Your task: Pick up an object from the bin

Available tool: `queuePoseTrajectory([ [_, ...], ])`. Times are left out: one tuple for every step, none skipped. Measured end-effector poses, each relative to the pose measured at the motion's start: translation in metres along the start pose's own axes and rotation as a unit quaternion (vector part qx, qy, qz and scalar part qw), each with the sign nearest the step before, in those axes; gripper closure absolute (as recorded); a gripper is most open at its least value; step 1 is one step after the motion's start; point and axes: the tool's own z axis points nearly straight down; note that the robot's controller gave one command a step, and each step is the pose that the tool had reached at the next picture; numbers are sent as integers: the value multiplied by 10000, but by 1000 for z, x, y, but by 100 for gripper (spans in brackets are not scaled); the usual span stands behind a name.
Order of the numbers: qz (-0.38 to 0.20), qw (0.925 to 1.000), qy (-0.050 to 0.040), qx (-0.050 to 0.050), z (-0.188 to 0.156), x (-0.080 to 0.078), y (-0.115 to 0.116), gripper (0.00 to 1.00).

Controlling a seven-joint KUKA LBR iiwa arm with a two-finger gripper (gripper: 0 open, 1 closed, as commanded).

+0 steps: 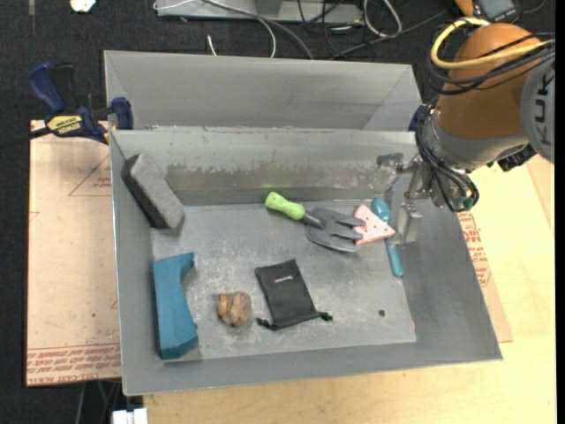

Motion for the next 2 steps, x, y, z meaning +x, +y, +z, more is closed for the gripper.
queuePoseTrajectory([
  [-12,10000,-39,6,-5,-1,0,0],
  [-251,9997,-61,10,64,-2,4,0],
])
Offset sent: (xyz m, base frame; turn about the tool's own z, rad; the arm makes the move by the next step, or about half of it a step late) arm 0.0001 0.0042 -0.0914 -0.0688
